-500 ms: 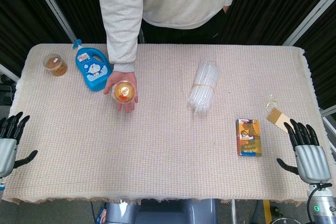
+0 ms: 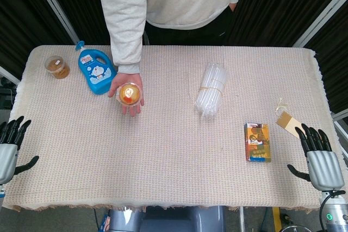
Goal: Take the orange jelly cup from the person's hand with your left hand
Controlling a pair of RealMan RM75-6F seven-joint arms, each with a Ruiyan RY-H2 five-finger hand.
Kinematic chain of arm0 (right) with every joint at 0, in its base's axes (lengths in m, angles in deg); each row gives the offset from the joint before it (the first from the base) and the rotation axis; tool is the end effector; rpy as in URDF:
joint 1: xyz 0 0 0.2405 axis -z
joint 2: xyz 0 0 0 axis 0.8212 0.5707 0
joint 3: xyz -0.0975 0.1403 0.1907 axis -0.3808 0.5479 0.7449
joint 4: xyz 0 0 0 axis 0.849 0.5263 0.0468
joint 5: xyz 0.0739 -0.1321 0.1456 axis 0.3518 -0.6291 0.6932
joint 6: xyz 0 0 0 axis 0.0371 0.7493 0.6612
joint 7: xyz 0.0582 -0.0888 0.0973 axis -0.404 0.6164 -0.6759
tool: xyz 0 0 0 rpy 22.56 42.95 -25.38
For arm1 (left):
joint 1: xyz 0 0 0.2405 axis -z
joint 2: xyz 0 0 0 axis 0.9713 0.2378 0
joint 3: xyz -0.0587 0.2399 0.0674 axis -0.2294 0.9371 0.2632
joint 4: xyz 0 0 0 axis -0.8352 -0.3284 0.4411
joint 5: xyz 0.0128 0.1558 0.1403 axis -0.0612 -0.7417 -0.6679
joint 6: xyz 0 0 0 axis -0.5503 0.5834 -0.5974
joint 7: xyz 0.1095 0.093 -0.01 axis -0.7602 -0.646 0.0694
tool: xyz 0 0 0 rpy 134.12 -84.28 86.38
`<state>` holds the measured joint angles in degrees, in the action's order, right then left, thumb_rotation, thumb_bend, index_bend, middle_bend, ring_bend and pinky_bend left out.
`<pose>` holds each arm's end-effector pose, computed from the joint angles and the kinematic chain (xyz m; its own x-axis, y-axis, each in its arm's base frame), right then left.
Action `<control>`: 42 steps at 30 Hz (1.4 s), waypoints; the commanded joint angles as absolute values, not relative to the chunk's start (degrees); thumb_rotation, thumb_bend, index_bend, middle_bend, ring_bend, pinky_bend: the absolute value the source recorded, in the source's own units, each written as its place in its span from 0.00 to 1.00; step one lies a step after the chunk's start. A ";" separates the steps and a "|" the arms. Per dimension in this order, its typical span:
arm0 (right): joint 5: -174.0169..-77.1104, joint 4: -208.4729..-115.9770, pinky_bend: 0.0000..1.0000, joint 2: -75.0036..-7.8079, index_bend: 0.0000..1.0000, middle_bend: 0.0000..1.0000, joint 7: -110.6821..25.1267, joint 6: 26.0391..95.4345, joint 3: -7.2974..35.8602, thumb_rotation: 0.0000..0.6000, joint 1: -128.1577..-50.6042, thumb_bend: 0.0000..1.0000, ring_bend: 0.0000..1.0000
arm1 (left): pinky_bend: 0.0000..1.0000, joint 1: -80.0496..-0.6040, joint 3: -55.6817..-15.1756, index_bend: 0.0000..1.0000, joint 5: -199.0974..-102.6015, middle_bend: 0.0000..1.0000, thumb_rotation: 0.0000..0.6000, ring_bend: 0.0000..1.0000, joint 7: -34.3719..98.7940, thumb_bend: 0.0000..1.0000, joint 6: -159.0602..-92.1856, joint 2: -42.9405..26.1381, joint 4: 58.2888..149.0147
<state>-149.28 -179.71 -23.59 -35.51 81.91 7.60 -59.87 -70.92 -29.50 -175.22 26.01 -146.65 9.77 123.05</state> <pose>-0.3090 -0.1825 0.1538 0.4739 0.0103 0.8805 -0.8804 -0.0145 0.4740 -0.3111 0.1815 0.1544 0.4914 0.0050 0.8709 0.8709 -0.0088 -0.4914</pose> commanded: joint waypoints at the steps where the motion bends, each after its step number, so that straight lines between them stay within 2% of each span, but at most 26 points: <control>1: -149.20 -179.69 0.00 -23.72 0.04 0.00 -35.33 81.72 7.66 1.00 -60.01 0.08 0.00 | 0.00 -70.78 -29.55 0.02 -175.00 0.00 1.00 0.00 26.02 0.23 -146.29 9.79 122.95; 19: -149.60 -179.49 0.00 -23.58 0.04 0.00 -35.68 82.03 7.52 1.00 -59.87 0.08 0.00 | 0.00 -70.90 -29.31 0.02 -175.27 0.00 1.00 0.00 25.44 0.23 -146.42 9.92 123.43; 25: -149.53 -179.62 0.00 -23.64 0.04 0.00 -35.63 81.92 7.51 1.00 -59.89 0.08 0.00 | 0.00 -69.43 -29.66 0.02 -174.97 0.00 1.00 0.00 25.61 0.23 -144.01 10.94 125.81; 33: -149.75 -179.66 0.00 -23.66 0.04 0.00 -35.81 81.50 7.32 1.00 -60.07 0.08 0.00 | 0.04 -60.07 -35.72 0.07 -168.60 0.00 1.00 0.00 15.62 0.24 -133.19 15.17 138.12; 37: -149.66 -179.84 0.00 -23.46 0.04 0.00 -36.14 81.29 7.27 1.00 -60.10 0.09 0.00 | 0.08 -52.99 -40.22 0.11 -159.52 0.00 1.00 0.00 5.50 0.25 -126.83 14.56 141.44; 42: -149.73 -179.92 0.00 -23.14 0.05 0.00 -36.65 81.03 7.08 1.00 -60.10 0.09 0.00 | 0.09 -45.15 -43.48 0.11 -148.01 0.00 1.00 0.00 -6.58 0.26 -122.79 11.31 141.40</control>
<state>-149.72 -179.90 -23.16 -36.63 81.04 7.09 -60.10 -51.62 -39.96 -156.75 1.96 -126.96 13.53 140.18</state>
